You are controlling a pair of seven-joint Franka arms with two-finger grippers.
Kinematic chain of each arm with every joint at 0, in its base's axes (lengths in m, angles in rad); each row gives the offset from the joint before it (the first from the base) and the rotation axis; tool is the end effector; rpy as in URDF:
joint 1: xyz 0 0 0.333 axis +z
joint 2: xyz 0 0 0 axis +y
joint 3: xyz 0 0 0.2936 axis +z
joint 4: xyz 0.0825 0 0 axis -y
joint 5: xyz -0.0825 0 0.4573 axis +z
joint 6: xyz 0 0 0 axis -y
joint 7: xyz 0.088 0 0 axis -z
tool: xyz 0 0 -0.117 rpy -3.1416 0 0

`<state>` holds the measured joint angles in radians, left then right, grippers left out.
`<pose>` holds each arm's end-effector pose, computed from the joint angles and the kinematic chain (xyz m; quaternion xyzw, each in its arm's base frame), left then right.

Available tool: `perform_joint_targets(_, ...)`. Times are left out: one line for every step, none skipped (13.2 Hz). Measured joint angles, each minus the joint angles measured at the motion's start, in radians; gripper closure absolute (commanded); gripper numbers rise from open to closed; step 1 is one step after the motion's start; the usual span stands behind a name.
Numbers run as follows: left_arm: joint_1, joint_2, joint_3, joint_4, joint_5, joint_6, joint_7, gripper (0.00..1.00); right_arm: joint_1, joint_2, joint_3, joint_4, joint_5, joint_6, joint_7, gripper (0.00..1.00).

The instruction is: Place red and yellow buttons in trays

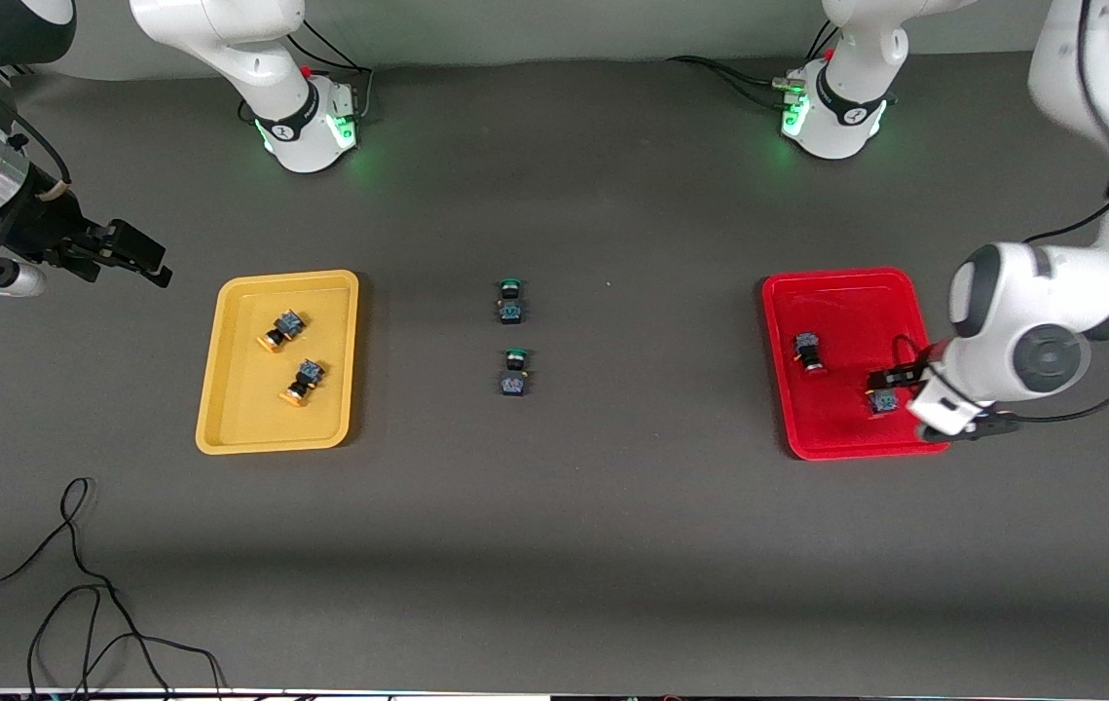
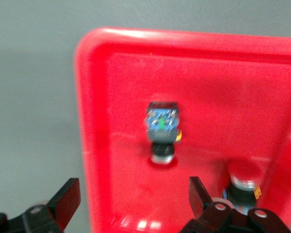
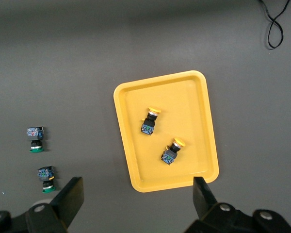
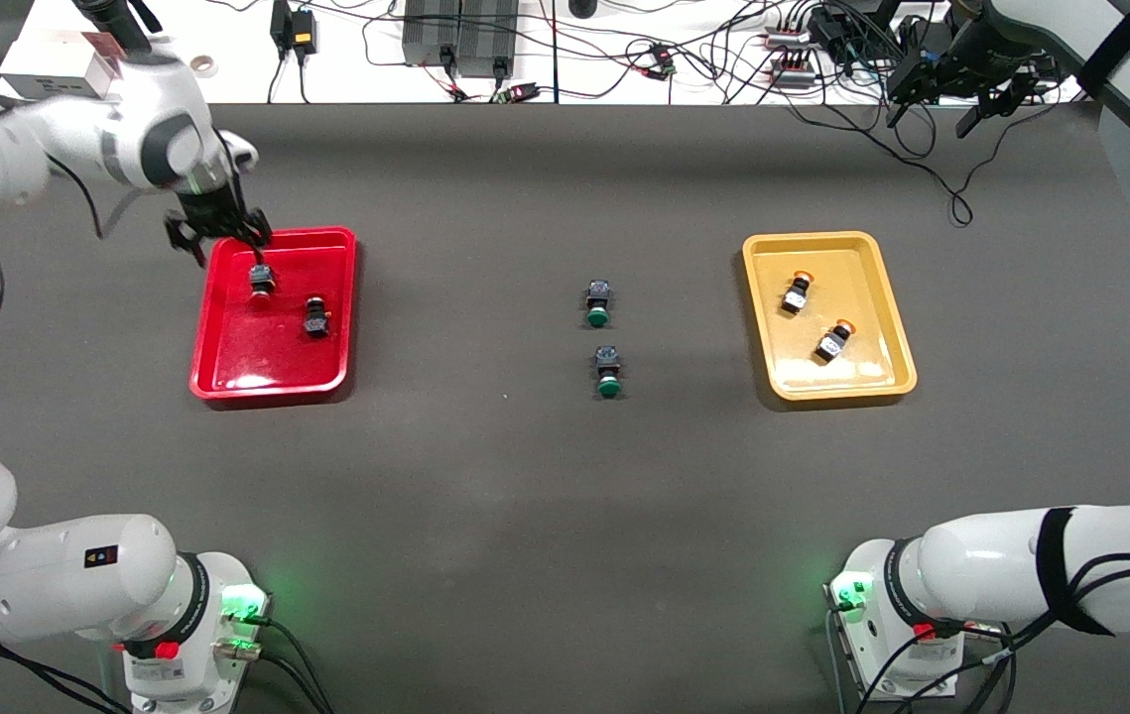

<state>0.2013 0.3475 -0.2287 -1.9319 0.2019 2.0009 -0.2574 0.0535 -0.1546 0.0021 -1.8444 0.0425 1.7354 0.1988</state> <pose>0.6328 -0.0041 0.2149 -0.9883 -0.0612 0.1242 0.0644 0.5923 0.0373 0.5506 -0.9967 0.0745 -0.0200 0.0236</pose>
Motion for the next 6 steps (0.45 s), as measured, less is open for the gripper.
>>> perform_joint_targets(0.000,-0.049,0.000,0.033,-0.006,-0.077,0.046,0.00,0.000,0.001,0.000,0.000,0.000,0.013,0.000,0.00)
perform_joint_targets(0.001,-0.104,0.000,0.056,-0.023,-0.141,0.101,0.00,0.000,0.004,0.000,0.000,0.000,0.023,0.000,0.00)
perform_joint_targets(0.003,-0.165,0.001,0.068,-0.048,-0.191,0.157,0.00,0.000,0.011,0.000,-0.001,0.000,0.031,0.000,0.00)
perform_joint_targets(0.009,-0.224,0.002,0.072,-0.069,-0.232,0.204,0.00,0.000,0.018,0.000,-0.001,0.000,0.033,0.000,0.00)
perform_joint_targets(0.016,-0.279,0.003,0.072,-0.088,-0.266,0.235,0.00,0.000,0.025,0.000,0.000,0.000,0.035,0.000,0.00)
perform_joint_targets(0.021,-0.329,0.007,0.072,-0.111,-0.290,0.255,0.00,0.000,0.029,0.001,0.002,0.000,0.037,0.000,0.00)
